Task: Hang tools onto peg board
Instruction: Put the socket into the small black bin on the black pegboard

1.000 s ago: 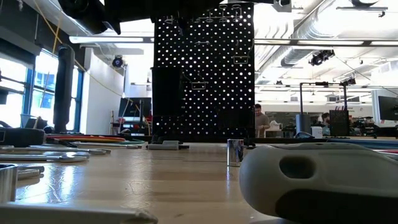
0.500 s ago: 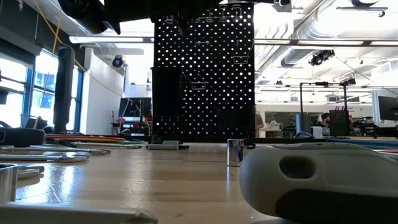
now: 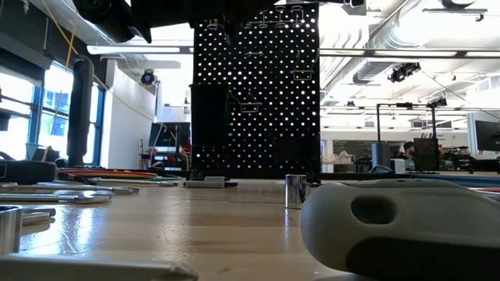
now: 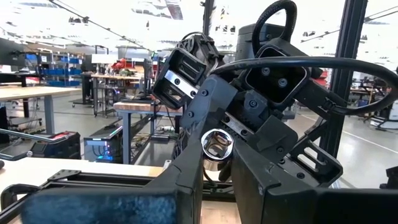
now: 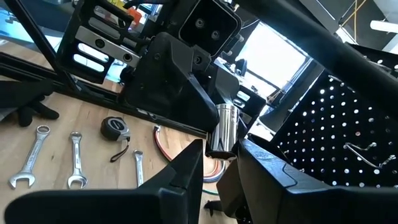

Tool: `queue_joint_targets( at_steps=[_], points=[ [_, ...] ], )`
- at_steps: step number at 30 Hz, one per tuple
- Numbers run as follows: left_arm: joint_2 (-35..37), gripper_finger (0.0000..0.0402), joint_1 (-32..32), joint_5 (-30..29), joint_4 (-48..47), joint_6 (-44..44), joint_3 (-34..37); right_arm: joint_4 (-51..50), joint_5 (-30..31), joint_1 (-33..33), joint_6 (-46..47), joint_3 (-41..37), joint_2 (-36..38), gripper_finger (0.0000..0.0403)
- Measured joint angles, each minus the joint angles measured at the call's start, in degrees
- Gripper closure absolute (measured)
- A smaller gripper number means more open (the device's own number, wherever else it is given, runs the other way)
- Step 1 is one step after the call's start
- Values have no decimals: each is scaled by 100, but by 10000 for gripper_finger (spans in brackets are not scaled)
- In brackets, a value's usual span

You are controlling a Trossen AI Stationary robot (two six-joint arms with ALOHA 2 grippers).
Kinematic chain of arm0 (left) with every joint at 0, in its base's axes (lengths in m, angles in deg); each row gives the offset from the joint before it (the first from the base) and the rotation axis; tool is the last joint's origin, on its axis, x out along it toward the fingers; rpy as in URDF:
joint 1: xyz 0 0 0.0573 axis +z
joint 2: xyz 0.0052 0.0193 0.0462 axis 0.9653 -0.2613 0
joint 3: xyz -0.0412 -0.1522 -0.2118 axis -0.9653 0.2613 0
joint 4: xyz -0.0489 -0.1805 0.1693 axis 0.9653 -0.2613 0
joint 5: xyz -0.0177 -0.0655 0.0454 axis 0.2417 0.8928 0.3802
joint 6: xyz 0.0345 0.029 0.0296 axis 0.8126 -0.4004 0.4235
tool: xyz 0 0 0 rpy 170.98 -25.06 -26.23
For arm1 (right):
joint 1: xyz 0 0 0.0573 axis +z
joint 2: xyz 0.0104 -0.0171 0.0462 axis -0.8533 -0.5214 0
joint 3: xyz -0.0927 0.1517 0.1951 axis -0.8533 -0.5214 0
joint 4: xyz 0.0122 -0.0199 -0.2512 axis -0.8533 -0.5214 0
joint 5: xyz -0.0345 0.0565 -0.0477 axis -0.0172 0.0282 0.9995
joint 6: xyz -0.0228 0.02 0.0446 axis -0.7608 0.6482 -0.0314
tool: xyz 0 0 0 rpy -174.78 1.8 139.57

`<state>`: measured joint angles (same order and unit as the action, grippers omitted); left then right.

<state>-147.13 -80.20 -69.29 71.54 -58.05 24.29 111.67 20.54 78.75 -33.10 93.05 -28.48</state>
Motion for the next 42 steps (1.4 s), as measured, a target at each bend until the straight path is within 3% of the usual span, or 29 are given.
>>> queue_joint_targets(
  at_steps=[9, 19, 25, 33, 42],
  points=[
    [4, 349, -7, -15, -4, 0, 0, 4, -322, -211, 304, 0, 4, 310],
    [11, 348, -11, -20, -78, 63, 0, -56, -308, -218, 300, 0, 7, 352],
    [11, 344, -7, -44, -340, 26, 0, -282, -163, -212, 307, 0, 4, 353],
    [7, 279, -17, -230, -792, 50, -7, -863, 342, -110, 567, 0, -3, 353],
    [389, 203, -24, -661, -2107, 234, -4, -2803, 757, -248, 1942, 0, 0, 353]
  ],
)
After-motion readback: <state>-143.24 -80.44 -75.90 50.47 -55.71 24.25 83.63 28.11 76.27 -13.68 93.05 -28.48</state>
